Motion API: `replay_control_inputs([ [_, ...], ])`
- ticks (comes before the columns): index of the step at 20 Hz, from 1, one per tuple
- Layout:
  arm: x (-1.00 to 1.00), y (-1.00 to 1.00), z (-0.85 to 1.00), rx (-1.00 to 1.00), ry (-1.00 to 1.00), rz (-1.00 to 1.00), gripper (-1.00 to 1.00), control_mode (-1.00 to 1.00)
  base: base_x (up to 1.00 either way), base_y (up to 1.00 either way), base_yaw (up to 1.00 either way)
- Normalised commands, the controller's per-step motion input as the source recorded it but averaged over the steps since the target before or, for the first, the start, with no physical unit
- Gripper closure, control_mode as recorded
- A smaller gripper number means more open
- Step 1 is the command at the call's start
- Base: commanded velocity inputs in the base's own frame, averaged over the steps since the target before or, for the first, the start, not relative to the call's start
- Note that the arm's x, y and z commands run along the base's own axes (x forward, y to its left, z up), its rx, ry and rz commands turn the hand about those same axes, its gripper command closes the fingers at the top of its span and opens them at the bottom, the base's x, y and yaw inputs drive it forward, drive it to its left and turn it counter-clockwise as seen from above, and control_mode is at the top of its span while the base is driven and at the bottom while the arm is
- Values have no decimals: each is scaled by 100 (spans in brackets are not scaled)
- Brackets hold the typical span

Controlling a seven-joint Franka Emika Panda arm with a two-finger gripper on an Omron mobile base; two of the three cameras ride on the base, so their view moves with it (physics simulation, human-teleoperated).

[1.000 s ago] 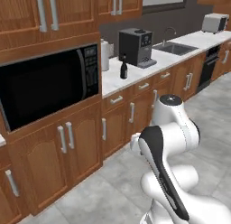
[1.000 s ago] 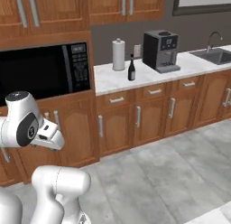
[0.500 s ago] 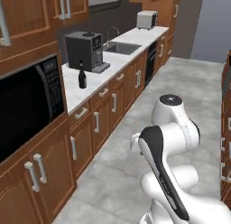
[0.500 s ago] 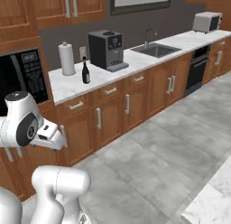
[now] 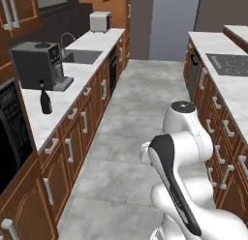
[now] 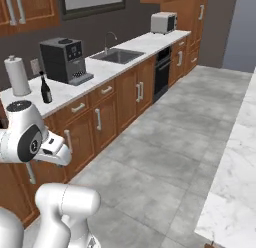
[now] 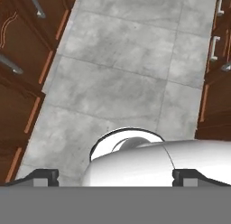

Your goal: There is a wine glass and glass cup on the dining counter. Place the wine bottle next to the wine glass and the juice bottle next to the glass cup.

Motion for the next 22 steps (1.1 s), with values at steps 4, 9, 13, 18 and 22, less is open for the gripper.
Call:
replay_control_inputs([
  [4,0,0,0,0,0,0,-100,100,79,15,-30],
  [9,0,0,0,0,0,0,-100,100,84,12,-24],
  [13,0,0,0,0,0,0,-100,100,92,10,-13],
  [18,0,0,0,0,0,0,-100,100,94,5,0],
  [22,0,0,0,0,0,0,-100,100,94,5,10],
])
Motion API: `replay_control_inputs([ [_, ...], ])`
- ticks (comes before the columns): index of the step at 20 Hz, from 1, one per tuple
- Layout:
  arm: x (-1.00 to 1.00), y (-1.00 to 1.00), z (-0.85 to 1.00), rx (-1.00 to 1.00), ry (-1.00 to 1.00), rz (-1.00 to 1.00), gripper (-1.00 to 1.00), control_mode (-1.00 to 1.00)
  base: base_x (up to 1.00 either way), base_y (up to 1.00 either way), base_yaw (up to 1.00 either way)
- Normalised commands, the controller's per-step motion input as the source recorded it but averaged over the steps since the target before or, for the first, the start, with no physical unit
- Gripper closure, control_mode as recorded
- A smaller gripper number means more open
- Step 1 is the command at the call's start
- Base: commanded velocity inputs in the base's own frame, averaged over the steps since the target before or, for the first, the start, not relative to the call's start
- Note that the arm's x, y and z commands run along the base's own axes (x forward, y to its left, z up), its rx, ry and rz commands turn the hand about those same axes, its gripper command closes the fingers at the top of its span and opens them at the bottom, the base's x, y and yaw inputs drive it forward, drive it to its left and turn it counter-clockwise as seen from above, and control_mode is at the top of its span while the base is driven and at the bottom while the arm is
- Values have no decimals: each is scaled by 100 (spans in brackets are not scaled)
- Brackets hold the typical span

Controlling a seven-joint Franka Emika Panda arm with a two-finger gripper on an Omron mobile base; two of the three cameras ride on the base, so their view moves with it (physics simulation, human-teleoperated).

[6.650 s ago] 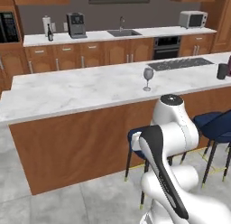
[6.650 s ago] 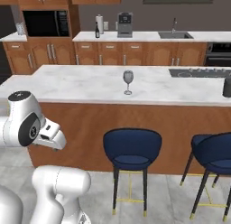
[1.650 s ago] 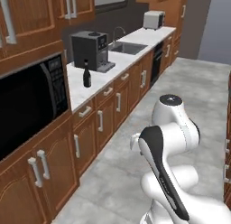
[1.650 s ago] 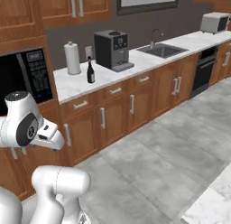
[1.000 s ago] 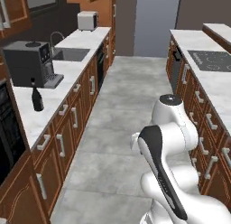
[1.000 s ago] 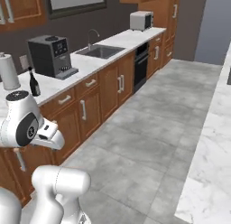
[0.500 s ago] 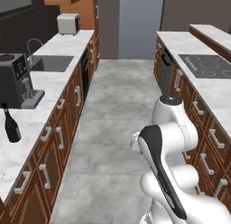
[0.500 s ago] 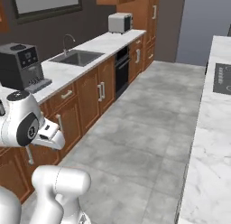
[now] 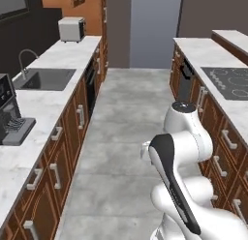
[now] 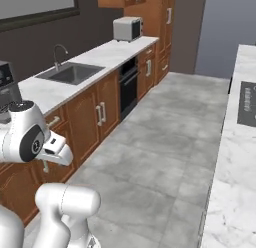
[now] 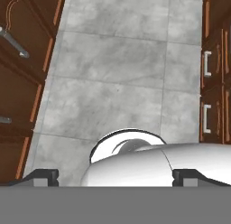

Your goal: There is a wine glass and glass cup on the dining counter. Place the wine bottle next to the wine glass and the juice bottle next to the glass cup.

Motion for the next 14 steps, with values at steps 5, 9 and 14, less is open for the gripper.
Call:
replay_control_inputs([
  [5,0,0,0,0,0,0,-100,100,91,2,26],
  [9,0,0,0,0,0,0,-100,100,73,0,50],
  [14,0,0,0,0,0,0,-100,100,62,0,60],
])
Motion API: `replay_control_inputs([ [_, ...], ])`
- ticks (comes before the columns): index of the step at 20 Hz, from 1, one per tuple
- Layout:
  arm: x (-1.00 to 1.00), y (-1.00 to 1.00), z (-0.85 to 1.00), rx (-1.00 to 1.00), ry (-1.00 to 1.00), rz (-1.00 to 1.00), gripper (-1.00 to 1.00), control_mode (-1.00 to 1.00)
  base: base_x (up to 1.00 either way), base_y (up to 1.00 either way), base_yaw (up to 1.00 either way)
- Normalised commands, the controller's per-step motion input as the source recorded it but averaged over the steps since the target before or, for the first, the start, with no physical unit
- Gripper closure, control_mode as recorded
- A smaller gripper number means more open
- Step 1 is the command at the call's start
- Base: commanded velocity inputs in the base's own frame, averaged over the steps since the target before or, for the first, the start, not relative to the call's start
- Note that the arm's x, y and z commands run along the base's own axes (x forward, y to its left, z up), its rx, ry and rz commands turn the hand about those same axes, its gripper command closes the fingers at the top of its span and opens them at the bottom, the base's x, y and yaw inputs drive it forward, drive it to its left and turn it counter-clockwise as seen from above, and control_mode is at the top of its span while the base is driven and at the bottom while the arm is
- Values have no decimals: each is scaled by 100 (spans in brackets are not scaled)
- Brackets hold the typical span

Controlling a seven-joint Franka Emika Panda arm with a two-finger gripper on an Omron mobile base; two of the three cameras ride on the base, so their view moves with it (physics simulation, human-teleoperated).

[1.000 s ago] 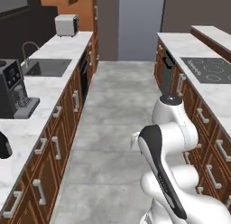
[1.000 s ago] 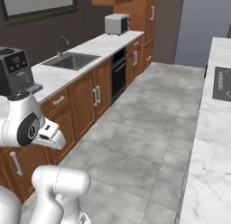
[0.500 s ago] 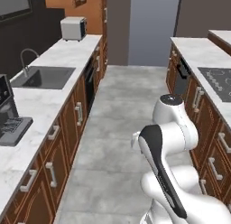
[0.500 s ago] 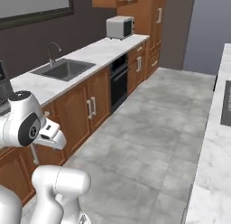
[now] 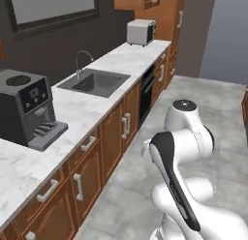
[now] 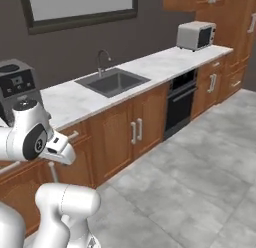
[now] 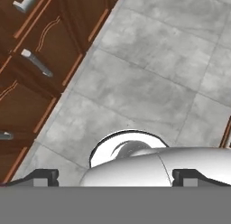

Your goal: There is a wine glass and glass cup on the dining counter. Place the wine bottle next to the wine glass and the juice bottle next to the glass cup.

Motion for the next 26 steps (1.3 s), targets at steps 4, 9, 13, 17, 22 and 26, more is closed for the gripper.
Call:
replay_control_inputs([
  [4,0,0,0,0,0,0,-100,100,55,-1,67],
  [9,0,0,0,0,0,0,-100,100,51,-2,71],
  [13,0,0,0,0,0,0,-100,100,50,-2,71],
  [17,0,0,0,0,0,0,-100,100,51,-3,69],
  [22,0,0,0,0,0,0,-100,100,48,-9,68],
  [26,0,0,0,0,0,0,-100,100,47,-35,21],
])
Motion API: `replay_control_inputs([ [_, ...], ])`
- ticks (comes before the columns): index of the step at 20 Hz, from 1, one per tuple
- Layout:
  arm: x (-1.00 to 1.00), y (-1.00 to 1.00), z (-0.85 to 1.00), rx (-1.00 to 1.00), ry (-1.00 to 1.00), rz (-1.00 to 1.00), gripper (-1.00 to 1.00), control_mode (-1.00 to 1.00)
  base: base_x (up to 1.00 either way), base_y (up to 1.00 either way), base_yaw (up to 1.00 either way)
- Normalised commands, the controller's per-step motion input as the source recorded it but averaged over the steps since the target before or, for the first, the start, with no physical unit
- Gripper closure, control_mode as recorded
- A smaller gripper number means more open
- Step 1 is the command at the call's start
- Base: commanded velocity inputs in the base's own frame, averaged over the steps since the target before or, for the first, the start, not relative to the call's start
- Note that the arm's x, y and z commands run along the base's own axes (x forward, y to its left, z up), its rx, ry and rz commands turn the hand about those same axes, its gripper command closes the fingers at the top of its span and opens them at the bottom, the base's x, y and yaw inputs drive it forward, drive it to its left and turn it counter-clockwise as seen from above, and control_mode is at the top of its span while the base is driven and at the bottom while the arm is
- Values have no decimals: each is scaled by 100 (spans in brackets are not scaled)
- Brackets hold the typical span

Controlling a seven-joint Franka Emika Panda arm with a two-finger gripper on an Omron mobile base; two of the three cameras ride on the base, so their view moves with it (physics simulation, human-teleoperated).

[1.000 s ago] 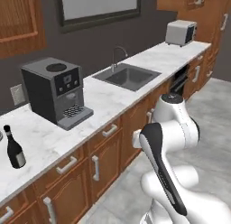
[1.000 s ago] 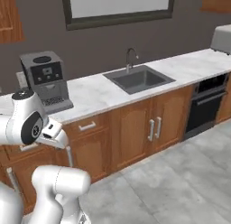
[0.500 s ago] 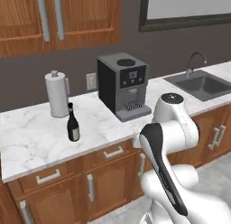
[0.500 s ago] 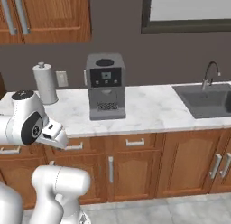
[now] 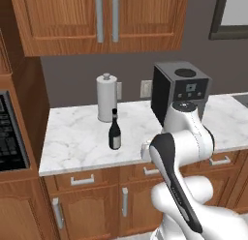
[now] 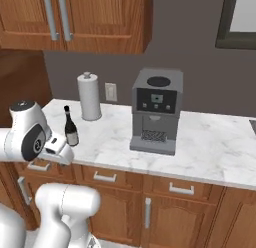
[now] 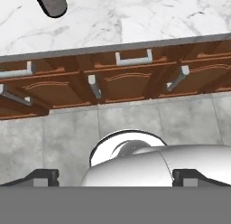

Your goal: There is a wine glass and glass cup on the dining counter. Place the wine bottle next to the wine glass and the juice bottle next to the glass cup.

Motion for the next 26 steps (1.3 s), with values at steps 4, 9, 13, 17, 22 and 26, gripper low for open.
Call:
replay_control_inputs([
  [4,0,0,0,0,0,0,-100,100,62,-38,4],
  [9,0,0,0,0,0,0,-100,100,49,-35,1],
  [13,0,0,0,0,0,0,-100,100,39,-27,0],
  [17,0,0,0,0,0,0,-100,100,39,-10,0],
  [22,0,0,0,0,0,0,-100,100,25,-2,0],
  [26,0,0,0,0,0,0,-100,100,34,0,0],
])
